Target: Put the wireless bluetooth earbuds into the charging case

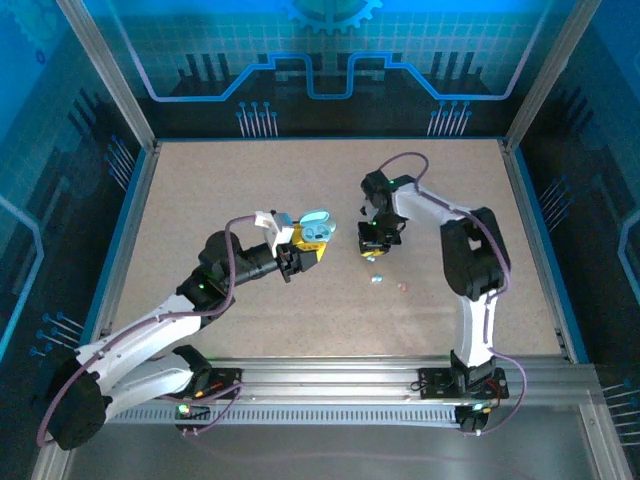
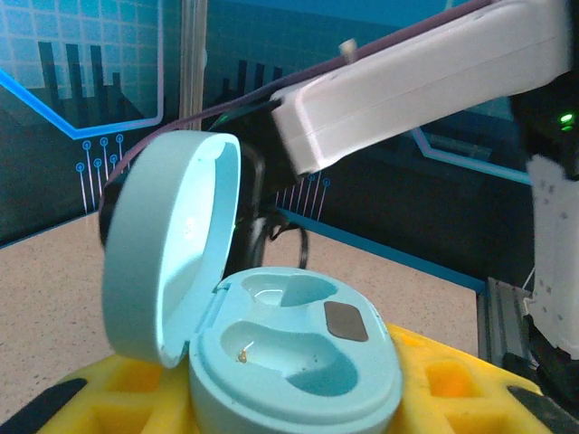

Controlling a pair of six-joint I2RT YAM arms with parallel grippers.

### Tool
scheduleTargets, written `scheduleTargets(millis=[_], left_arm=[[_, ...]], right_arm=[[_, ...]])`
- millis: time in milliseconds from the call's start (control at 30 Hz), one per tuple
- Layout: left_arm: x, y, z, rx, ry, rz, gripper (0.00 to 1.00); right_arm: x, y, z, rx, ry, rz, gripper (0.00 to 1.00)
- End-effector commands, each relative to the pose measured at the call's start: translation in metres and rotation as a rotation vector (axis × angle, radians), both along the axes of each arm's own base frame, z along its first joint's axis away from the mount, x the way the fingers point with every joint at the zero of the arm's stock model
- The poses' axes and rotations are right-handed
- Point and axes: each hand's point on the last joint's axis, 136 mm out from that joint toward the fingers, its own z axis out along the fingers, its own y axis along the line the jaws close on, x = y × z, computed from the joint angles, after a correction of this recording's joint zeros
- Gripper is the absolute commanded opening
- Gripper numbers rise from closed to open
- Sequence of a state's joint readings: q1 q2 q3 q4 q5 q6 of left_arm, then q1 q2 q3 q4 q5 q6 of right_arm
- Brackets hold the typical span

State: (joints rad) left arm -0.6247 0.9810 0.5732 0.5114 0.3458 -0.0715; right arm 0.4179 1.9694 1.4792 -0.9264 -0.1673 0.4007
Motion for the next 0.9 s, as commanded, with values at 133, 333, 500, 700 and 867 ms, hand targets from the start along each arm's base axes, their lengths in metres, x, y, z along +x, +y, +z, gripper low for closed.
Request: scheduleTargets(millis=[133, 333, 500, 700, 867], left_arm=[[0.008, 0.015, 0.005, 0.008, -0.056, 0.095, 0.33], [0.015, 0.025, 0.007, 0.002, -0.074, 0.142, 0.33], [0.02, 0.028, 0.005, 0.007, -0.076, 0.153, 0.33], [0.019, 0.024, 0.0, 0.029, -0.076, 0.127, 0.33], [0.018, 0.02, -0.003, 0.042, -0.094, 0.103, 0.34]], right_arm=[[-0.013, 0.047, 0.124, 0.582, -0.116, 0.006, 0.19], [-0.031, 0.062, 0.195, 0.943, -0.085, 0.071, 0.2], [-0.041, 0.067, 0.219, 1.052, -0.05, 0.107, 0.2], [-0.045, 0.069, 0.232, 1.07, -0.053, 0.112, 0.21], [-0.051, 0.074, 0.249, 1.082, -0.081, 0.139, 0.21]])
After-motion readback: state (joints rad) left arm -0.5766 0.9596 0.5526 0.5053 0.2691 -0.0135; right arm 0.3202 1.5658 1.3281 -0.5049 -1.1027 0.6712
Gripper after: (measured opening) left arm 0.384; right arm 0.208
